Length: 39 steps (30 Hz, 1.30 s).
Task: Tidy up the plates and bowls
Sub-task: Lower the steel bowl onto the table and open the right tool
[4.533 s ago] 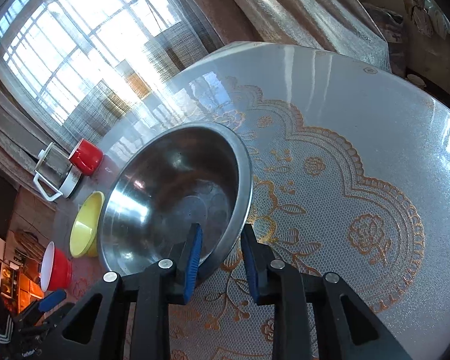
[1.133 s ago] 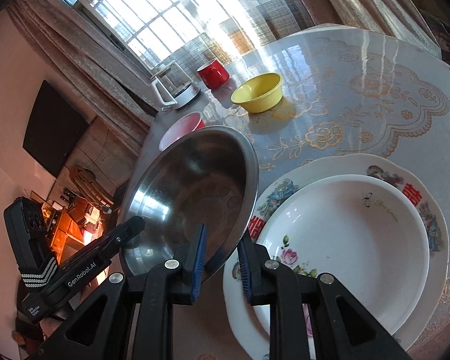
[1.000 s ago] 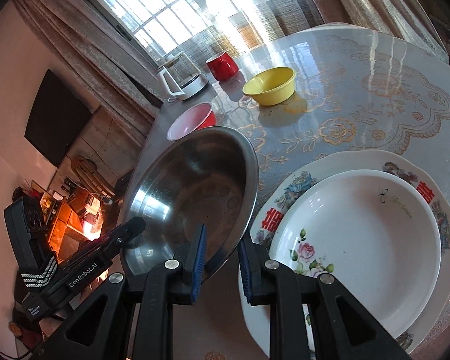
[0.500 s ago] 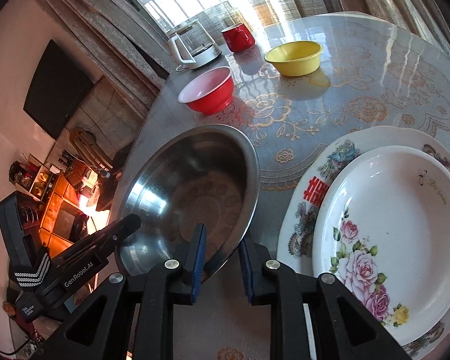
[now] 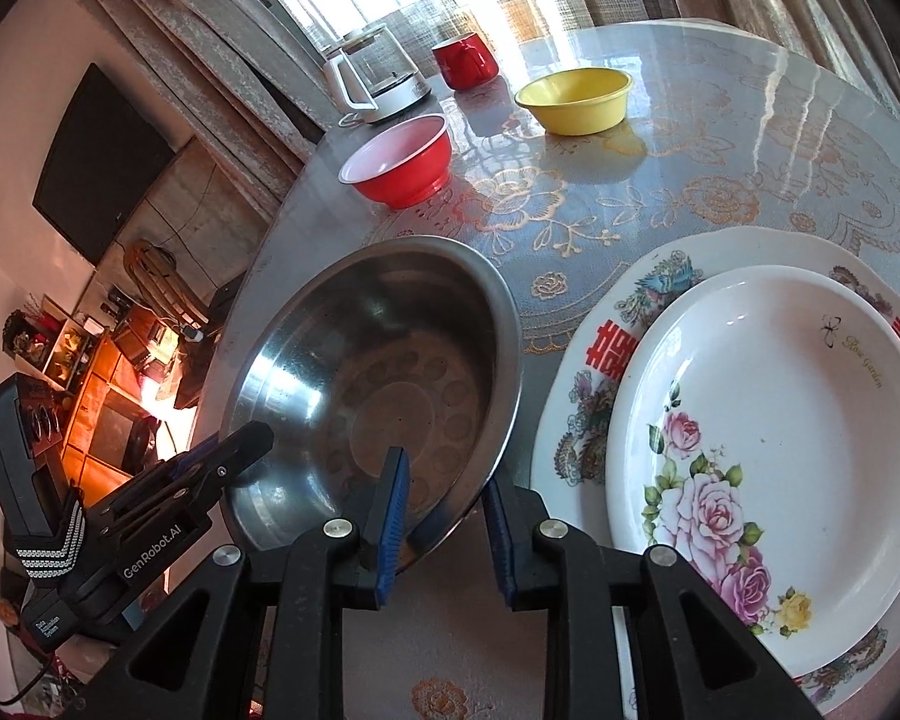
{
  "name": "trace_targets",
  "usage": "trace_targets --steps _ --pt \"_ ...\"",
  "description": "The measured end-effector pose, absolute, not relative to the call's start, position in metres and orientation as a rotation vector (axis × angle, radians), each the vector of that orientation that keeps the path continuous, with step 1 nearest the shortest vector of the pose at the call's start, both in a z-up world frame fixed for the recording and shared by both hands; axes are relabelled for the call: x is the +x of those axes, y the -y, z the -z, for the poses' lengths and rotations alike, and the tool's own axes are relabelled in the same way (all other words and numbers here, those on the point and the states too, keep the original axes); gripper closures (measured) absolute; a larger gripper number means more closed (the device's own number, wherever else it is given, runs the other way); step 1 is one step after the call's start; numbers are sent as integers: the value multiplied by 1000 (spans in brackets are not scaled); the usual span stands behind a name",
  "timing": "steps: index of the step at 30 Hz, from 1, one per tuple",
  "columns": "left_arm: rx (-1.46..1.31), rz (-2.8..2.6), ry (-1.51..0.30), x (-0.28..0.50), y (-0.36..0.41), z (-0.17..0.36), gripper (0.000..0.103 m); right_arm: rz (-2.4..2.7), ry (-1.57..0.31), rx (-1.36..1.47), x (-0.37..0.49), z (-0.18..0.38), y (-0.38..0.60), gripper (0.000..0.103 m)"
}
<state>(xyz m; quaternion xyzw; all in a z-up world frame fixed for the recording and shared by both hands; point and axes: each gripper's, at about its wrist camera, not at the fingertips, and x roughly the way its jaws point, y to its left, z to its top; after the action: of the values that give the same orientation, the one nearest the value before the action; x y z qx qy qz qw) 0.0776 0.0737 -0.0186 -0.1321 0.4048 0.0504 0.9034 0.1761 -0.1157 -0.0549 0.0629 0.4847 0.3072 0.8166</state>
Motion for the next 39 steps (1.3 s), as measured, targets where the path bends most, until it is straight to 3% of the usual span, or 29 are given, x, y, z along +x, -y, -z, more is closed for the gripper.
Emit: trace_targets --steps 5,21,28,32,39 --pt "-257 -110 -837 78 -72 18 78 -639 -1025 131 177 50 120 72" --pt "-196 -132 -839 79 -68 12 76 -607 -947 186 189 24 143 72" --pt "-188 -157 -842 82 -74 10 66 -593 -940 225 200 23 153 72" --pt "-197 -169 -832 86 -76 5 50 -588 -943 245 205 24 157 72" --pt "-195 -177 -821 97 -76 -4 40 -562 -939 258 216 24 165 72"
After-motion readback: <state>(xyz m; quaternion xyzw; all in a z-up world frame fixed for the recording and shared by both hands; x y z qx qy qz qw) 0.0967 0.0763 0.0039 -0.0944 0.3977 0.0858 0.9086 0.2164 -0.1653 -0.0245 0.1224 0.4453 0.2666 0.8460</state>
